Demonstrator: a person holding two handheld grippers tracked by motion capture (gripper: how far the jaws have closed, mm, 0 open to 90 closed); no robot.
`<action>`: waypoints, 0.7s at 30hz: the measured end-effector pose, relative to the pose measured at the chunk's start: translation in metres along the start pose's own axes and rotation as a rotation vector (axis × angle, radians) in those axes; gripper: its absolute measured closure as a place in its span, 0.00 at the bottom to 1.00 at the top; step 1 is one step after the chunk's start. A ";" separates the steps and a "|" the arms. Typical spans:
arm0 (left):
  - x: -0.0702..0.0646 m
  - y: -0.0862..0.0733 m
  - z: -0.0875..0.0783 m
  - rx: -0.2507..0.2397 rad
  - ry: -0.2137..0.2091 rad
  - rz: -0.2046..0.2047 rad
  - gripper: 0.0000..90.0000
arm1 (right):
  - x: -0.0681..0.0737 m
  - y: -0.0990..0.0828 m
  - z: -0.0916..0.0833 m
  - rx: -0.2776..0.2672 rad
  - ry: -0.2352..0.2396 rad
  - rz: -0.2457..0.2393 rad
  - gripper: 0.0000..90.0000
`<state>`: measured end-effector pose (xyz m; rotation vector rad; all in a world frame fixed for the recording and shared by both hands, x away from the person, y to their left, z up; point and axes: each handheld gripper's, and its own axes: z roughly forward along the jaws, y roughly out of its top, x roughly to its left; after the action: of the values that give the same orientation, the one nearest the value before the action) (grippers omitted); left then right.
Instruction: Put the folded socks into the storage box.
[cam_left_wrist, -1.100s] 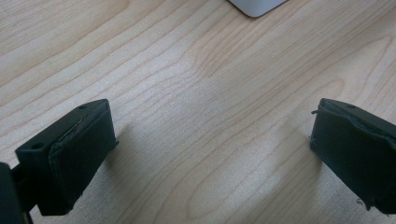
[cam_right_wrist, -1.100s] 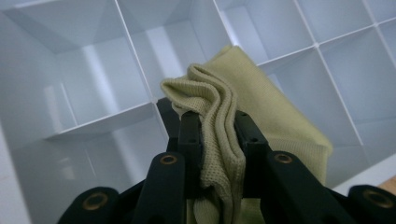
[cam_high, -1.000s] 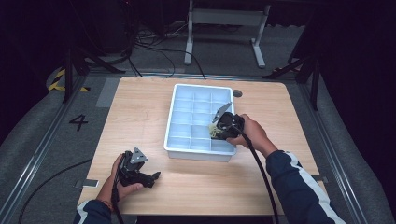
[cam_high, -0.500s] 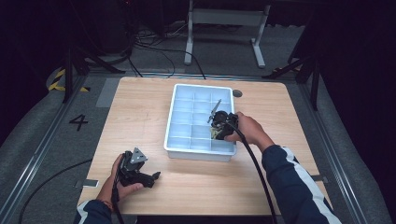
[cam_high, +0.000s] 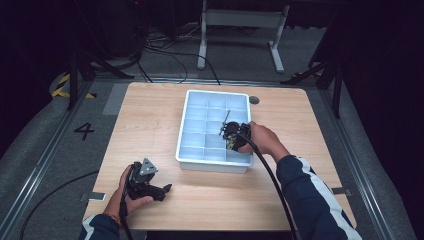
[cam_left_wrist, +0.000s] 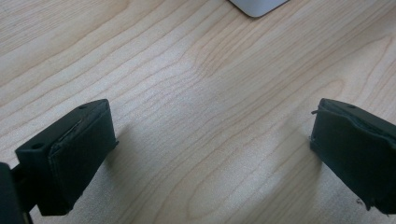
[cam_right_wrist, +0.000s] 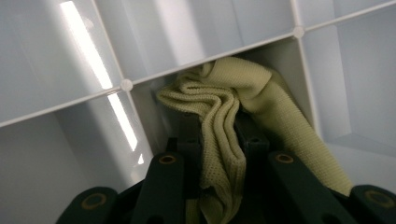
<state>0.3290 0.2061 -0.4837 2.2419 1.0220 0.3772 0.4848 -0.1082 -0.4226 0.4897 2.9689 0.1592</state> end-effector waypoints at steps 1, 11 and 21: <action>0.000 0.000 0.000 -0.001 -0.001 -0.003 0.00 | -0.001 -0.001 0.000 -0.008 0.002 0.002 0.83; 0.000 0.000 0.000 0.000 0.001 0.003 0.00 | -0.002 -0.007 -0.004 -0.050 0.019 0.020 0.79; 0.000 0.000 0.000 0.000 0.001 0.003 0.00 | -0.001 -0.009 -0.011 -0.069 0.004 0.023 0.76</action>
<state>0.3291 0.2062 -0.4837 2.2439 1.0194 0.3798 0.4810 -0.1179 -0.4128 0.5149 2.9512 0.2642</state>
